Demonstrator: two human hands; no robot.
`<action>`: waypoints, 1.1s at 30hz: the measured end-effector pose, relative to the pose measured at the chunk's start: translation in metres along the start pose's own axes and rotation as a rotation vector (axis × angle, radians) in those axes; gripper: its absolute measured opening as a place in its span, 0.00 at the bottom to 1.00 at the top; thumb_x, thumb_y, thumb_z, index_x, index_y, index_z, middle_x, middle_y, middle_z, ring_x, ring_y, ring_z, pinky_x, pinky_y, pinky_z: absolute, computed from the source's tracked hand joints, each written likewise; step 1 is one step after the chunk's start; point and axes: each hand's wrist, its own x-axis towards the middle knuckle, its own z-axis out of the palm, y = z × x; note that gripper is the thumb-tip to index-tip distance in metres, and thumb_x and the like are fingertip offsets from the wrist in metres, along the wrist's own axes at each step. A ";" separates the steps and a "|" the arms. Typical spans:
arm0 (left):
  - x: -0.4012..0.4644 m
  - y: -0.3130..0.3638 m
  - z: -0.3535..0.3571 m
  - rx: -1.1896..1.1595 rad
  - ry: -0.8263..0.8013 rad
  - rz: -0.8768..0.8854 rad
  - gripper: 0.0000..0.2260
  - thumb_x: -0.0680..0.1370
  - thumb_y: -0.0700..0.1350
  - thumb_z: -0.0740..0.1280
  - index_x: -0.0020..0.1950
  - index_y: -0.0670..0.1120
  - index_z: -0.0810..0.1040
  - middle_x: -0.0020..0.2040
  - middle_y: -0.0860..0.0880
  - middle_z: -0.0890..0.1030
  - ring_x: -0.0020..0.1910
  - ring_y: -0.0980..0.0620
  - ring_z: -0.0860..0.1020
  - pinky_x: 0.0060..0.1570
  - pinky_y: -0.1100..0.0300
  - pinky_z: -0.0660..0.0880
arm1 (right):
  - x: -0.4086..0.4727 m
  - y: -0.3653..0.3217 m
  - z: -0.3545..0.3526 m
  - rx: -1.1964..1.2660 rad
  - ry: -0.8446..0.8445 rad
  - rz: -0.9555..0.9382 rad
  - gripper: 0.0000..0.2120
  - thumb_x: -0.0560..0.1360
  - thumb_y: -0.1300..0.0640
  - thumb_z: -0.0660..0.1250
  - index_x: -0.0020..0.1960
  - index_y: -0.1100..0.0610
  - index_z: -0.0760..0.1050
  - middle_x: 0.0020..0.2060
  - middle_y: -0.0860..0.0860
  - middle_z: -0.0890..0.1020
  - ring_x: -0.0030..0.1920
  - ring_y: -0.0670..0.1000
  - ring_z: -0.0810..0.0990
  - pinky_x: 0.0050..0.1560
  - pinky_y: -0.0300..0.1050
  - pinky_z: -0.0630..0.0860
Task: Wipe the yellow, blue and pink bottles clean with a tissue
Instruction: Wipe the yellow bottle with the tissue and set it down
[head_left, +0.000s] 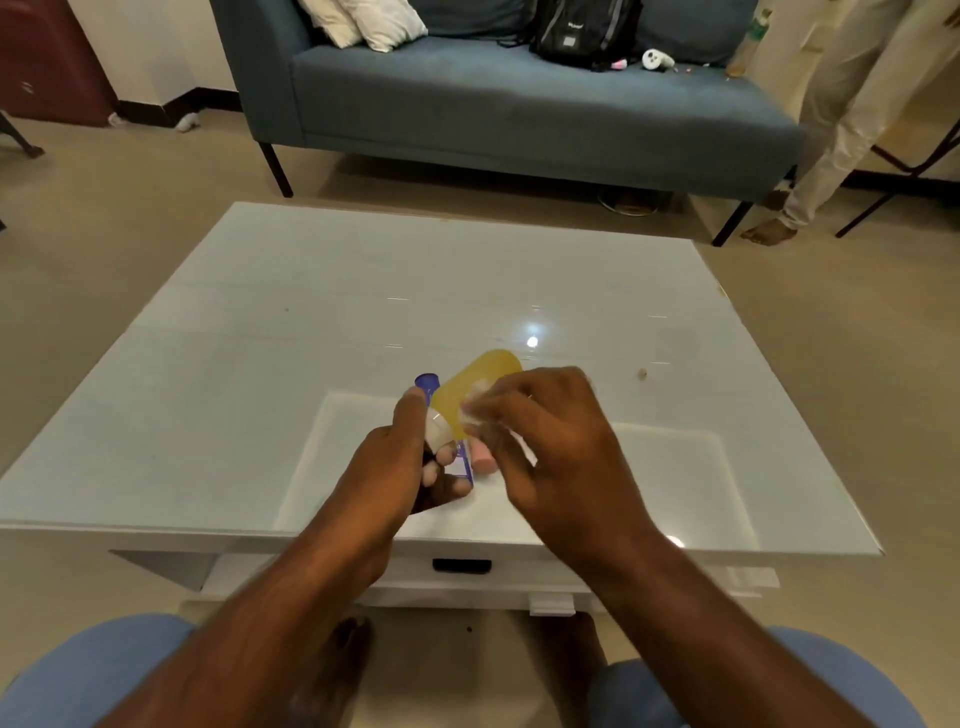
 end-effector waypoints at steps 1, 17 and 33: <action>-0.002 -0.001 -0.001 0.007 -0.015 0.020 0.30 0.81 0.63 0.53 0.32 0.42 0.75 0.30 0.42 0.74 0.28 0.48 0.81 0.50 0.50 0.79 | 0.003 0.007 -0.002 0.003 0.051 0.050 0.07 0.78 0.60 0.73 0.55 0.56 0.84 0.51 0.51 0.83 0.55 0.53 0.77 0.53 0.44 0.75; 0.001 -0.006 0.006 0.166 0.021 0.026 0.29 0.80 0.64 0.53 0.36 0.41 0.73 0.26 0.44 0.73 0.33 0.47 0.83 0.42 0.57 0.80 | 0.000 -0.007 -0.002 0.189 -0.024 0.076 0.09 0.76 0.66 0.72 0.54 0.58 0.81 0.51 0.50 0.80 0.52 0.49 0.78 0.54 0.40 0.76; 0.002 -0.005 0.000 0.063 -0.026 0.056 0.29 0.79 0.65 0.56 0.35 0.41 0.74 0.27 0.43 0.74 0.33 0.44 0.81 0.52 0.45 0.79 | 0.003 0.008 0.001 0.190 0.012 0.205 0.06 0.79 0.61 0.72 0.55 0.55 0.81 0.51 0.48 0.81 0.52 0.49 0.80 0.51 0.48 0.80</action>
